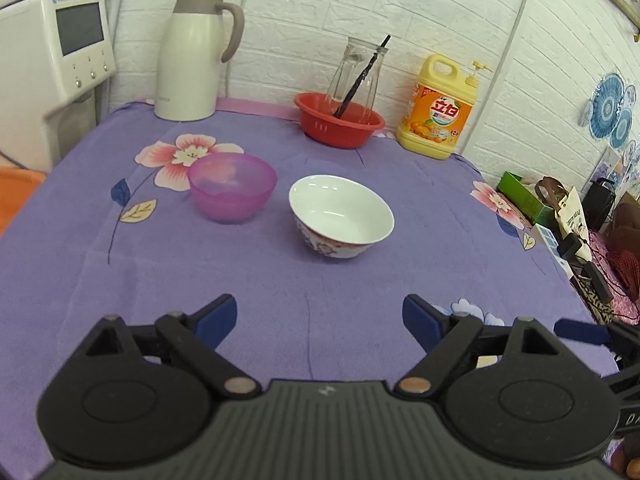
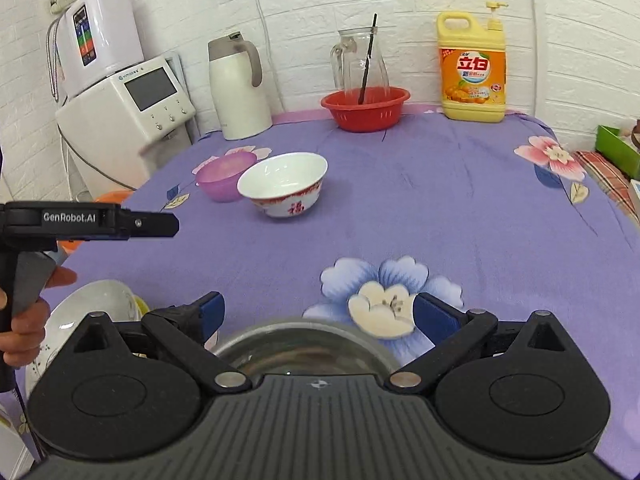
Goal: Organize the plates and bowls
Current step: 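Carry the steel bowl with both grippers toward the red-patterned white bowl, then grip the white bowl rim with both grippers, nesting it in steel bowl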
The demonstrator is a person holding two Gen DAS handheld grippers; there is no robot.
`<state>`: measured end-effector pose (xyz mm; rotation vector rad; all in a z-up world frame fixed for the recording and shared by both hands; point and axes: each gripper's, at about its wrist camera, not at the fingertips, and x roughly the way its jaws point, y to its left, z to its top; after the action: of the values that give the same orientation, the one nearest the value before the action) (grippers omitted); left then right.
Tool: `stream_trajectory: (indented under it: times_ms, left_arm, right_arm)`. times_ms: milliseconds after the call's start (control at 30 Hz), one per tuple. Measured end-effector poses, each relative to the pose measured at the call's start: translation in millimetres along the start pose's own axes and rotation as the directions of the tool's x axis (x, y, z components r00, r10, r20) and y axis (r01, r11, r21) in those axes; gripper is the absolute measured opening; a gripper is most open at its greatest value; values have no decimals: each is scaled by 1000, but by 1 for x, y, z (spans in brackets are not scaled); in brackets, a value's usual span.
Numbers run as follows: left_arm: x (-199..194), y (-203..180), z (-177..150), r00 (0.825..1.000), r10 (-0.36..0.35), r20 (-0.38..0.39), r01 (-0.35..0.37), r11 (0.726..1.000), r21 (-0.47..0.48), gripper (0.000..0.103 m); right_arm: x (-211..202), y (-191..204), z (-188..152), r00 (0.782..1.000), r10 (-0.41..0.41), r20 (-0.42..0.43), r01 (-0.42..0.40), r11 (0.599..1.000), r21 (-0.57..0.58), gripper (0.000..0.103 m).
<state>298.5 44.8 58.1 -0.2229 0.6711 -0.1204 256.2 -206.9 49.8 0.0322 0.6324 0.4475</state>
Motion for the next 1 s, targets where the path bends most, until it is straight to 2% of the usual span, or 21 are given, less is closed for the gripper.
stream_trajectory:
  times_ms: [167, 433, 600, 733, 1000]
  left_arm:
    - [17, -5, 13, 1000, 30, 3, -30, 999, 34, 85]
    - [47, -5, 28, 998, 55, -19, -54, 997, 50, 86]
    - [63, 8, 34, 998, 47, -28, -48, 999, -5, 85]
    - [76, 18, 36, 997, 49, -59, -53, 997, -58, 85]
    - [93, 22, 42, 995, 65, -74, -70, 995, -70, 85]
  right_arm:
    - [17, -2, 31, 1000, -21, 2, 21, 997, -76, 103]
    - [71, -17, 65, 998, -23, -63, 17, 994, -108, 103]
    - [106, -30, 77, 994, -36, -100, 27, 996, -89, 103]
    - [127, -29, 82, 993, -47, -109, 33, 991, -129, 103]
    - [146, -20, 94, 995, -24, -95, 5, 980, -197, 103]
